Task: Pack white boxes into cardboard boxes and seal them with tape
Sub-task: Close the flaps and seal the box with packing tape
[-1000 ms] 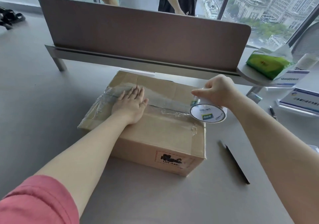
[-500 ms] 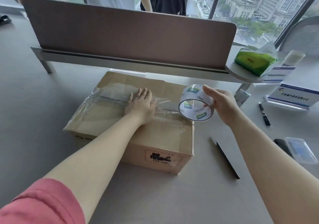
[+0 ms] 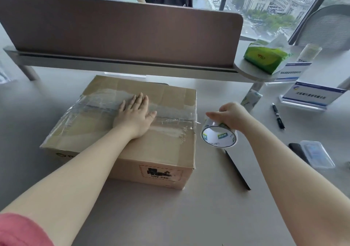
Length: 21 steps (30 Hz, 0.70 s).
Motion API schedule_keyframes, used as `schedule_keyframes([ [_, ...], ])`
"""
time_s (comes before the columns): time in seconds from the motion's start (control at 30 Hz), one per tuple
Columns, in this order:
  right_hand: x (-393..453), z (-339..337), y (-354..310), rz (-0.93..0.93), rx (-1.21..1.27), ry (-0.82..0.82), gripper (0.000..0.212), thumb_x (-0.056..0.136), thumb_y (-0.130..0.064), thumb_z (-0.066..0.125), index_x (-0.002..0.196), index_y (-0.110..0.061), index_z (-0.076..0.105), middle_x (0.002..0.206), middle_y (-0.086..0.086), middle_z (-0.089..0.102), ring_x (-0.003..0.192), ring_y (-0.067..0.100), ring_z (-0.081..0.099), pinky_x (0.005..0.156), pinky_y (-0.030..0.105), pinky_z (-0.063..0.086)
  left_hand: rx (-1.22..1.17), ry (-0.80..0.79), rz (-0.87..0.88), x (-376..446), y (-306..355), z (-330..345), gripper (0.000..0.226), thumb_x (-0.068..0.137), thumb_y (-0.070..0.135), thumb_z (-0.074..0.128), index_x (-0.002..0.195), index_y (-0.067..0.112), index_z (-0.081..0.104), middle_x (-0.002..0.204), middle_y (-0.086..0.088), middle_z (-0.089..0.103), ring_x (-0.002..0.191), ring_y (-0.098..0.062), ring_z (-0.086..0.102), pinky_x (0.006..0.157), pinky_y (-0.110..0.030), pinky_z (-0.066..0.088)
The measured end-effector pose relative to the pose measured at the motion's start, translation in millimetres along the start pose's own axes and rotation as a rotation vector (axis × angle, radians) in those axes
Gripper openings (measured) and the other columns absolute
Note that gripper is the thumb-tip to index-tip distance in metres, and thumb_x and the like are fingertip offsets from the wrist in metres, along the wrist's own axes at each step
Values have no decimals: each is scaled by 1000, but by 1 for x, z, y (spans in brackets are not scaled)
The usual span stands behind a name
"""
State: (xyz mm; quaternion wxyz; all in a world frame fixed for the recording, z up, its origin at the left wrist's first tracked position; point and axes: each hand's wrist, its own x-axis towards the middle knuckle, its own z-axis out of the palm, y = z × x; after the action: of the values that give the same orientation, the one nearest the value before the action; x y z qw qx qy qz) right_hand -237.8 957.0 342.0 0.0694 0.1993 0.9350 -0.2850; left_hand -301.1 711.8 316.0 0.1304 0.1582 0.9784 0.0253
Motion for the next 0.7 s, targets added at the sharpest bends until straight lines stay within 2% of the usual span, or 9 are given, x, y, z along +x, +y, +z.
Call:
schedule_keyframes([
  [0.07, 3, 8, 5, 4, -13, -5, 40, 82, -39, 63, 66, -4, 53, 61, 10, 45, 64, 22, 42, 61, 27, 33, 5, 1, 0, 0, 0, -1, 62, 98, 47, 11, 150, 17, -8, 158, 0, -14, 147, -13, -10, 119, -35, -7],
  [0.2, 4, 18, 10, 18, 26, -14, 48, 83, -36, 63, 50, -9, 41, 50, 2, 40, 51, 18, 37, 51, 27, 29, 27, -43, -14, 0, 3, -5, 63, 99, 46, 13, 150, 15, -7, 158, 0, -14, 147, -14, -10, 119, -37, -5],
  [0.37, 3, 27, 10, 24, -7, 4, 50, 83, -38, 61, 48, -11, 38, 49, 1, 39, 50, 16, 35, 48, 27, 27, 31, -58, -59, 10, 29, -18, 62, 100, 36, 18, 149, 2, -2, 158, -11, -10, 147, -22, -8, 120, -40, -4],
  [0.47, 2, 32, 9, 34, 4, 1, 51, 84, -40, 61, 49, -11, 38, 50, 1, 40, 50, 16, 36, 48, 28, 27, -73, -35, 42, 7, 58, -9, 66, 99, 45, 15, 149, 8, -6, 158, -7, -15, 147, -20, -13, 118, -42, -7],
  [0.57, 2, 35, 10, 40, 27, 5, 53, 85, -40, 59, 48, -11, 34, 50, 2, 36, 51, 18, 34, 48, 28, 24, -27, 2, 67, 8, 65, 3, 70, 96, 53, 14, 150, 14, -6, 159, -1, -13, 147, -16, -12, 117, -45, -7],
  [0.7, -2, 39, 8, 45, 111, -13, 54, 88, -41, 55, 50, -11, 30, 52, 3, 30, 50, 16, 29, 49, 29, 22, 19, 10, 102, 13, 54, 1, 71, 95, 54, 17, 150, 15, -5, 159, -1, -12, 147, -15, -10, 118, -46, -5],
])
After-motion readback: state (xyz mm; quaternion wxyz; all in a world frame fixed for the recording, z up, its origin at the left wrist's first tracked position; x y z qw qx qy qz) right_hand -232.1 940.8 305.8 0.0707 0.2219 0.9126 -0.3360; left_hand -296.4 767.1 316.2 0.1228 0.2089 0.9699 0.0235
